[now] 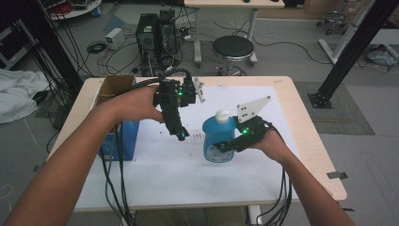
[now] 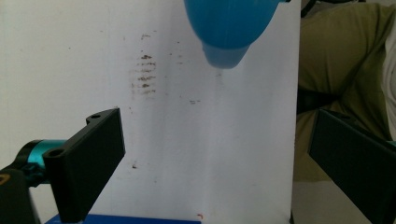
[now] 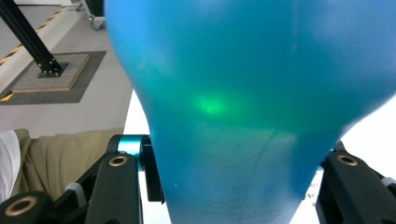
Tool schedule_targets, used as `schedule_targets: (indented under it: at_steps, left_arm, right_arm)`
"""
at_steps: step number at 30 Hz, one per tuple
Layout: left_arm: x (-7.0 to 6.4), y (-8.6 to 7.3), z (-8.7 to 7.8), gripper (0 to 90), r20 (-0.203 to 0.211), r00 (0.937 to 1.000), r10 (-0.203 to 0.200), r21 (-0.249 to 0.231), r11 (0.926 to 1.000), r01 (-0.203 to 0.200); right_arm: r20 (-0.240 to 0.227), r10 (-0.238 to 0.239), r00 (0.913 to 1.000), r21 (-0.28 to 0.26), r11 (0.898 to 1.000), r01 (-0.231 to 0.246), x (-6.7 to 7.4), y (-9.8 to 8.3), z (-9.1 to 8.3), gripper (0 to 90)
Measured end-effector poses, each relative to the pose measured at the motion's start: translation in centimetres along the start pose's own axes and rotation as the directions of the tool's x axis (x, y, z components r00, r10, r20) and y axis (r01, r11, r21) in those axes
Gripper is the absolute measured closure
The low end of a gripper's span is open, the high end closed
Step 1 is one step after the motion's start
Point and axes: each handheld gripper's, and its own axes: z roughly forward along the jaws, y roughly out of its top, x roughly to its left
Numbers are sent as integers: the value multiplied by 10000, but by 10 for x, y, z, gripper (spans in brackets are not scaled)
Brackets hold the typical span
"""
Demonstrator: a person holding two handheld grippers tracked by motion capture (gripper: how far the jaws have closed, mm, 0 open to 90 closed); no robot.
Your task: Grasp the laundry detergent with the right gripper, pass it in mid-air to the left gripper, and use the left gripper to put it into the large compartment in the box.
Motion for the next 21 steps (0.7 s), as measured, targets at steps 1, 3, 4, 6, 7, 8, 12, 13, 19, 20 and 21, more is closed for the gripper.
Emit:
schedule_targets:
  at_steps: [1, 3, 4, 6, 7, 8, 12, 13, 19, 20, 21]
  left_arm:
    - [0, 1, 0, 39, 67, 10000, -22, 4, 10000, 22]
    - [-1, 2, 0, 40, 118, 9999, -30, -2, 10000, 30]
    - [-1, 2, 1, 40, 168, 9998, -44, -24, 10000, 44]
    - [-1, 3, 0, 40, 198, 9998, -43, -59, 10000, 44]
    - [-2, 3, 0, 40, 254, 9996, -83, -58, 9999, 84]
    - [-2, 4, 0, 40, 281, 9996, -98, -91, 9999, 101]
    - [-3, 7, 1, 40, 371, 9993, -44, -82, 10000, 47]
    - [-3, 9, 1, 40, 401, 9992, -7, -81, 10000, 10]
    - [-4, 16, 4, 40, 442, 9990, 59, -175, 9998, -51]
    - [-4, 17, 4, 40, 481, 9988, 104, -156, 9998, -96]
    - [-4, 18, 5, 40, 480, 9988, 95, -157, 9998, -87]
  right_arm:
    - [-50, -44, 10000, -4, 10000, 44, 0, 1, 3, 458]
    - [-137, -118, 9998, 64, 9999, 119, 0, 4, 8, 458]
    - [-169, -169, 9997, 108, 9998, 171, 0, 5, 11, 458]
    - [-257, -261, 9993, 194, 9995, 266, 1, 8, 16, 458]
    - [-289, -286, 9992, 204, 9994, 292, 1, 10, 19, 458]
    - [-322, -310, 9990, 214, 9993, 317, 1, 11, 21, 458]
    - [-373, -430, 9984, 188, 9989, 438, 1, 15, 27, 458]
    - [-376, -451, 9983, 173, 9988, 457, 1, 16, 28, 458]
    - [-429, -473, 9980, 109, 9988, 478, 1, 21, 36, 459]
    - [-430, -474, 9980, 108, 9988, 479, 2, 22, 37, 459]
    - [-459, -473, 9978, 111, 9988, 479, 2, 23, 38, 459]
